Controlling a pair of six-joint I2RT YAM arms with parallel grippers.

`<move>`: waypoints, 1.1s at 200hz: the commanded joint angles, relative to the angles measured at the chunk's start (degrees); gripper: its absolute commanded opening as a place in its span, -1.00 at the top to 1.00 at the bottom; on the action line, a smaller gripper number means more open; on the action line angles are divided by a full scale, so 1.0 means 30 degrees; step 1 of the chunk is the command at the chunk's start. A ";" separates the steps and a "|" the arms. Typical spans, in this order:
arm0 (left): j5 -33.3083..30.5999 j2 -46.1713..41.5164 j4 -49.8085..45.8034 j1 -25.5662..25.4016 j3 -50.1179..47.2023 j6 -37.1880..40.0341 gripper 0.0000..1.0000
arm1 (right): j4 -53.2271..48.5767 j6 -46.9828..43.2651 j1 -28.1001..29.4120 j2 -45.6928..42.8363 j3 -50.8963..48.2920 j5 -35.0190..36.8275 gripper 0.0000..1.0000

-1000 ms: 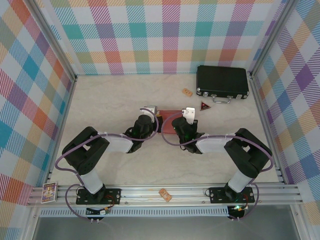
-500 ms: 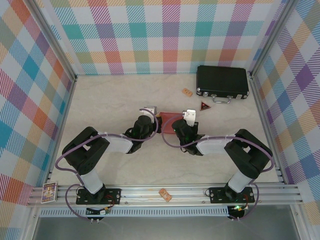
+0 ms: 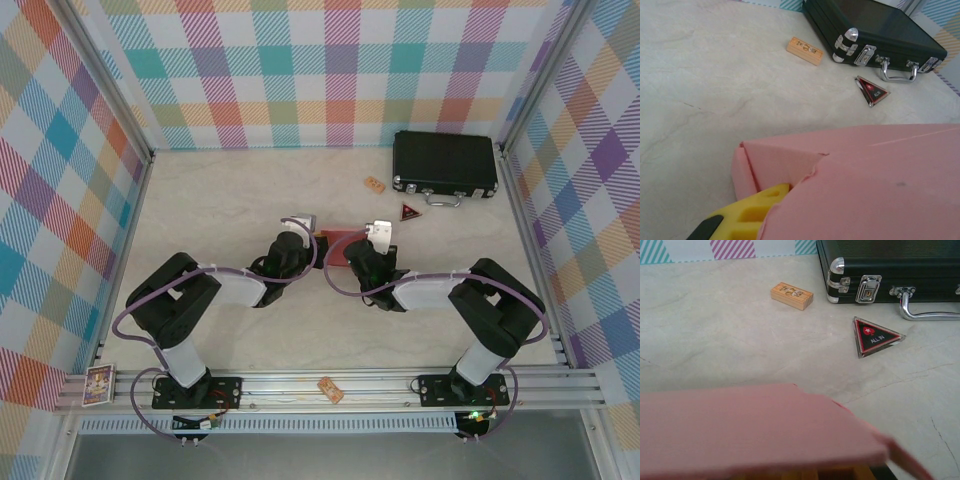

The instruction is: Fold the paper box

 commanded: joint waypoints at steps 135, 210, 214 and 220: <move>0.0495 0.0772 0.0890 -0.0505 -0.1332 -0.0229 0.83 | -0.1159 0.0639 0.0328 -0.0257 -0.1066 -0.0857 1.00; 0.0559 0.1065 0.0951 -0.0533 -0.1478 -0.0394 0.86 | -0.1589 0.0695 0.0643 -0.0522 -0.1685 -0.0890 0.84; 0.0543 0.1065 0.0985 -0.0511 -0.1511 -0.0400 0.86 | -0.1598 0.0681 0.0645 -0.0562 -0.1722 -0.0887 0.83; 0.0512 0.1050 0.1006 -0.0514 -0.1566 -0.0394 0.86 | -0.1602 0.0641 0.0654 -0.0583 -0.1731 -0.0886 0.80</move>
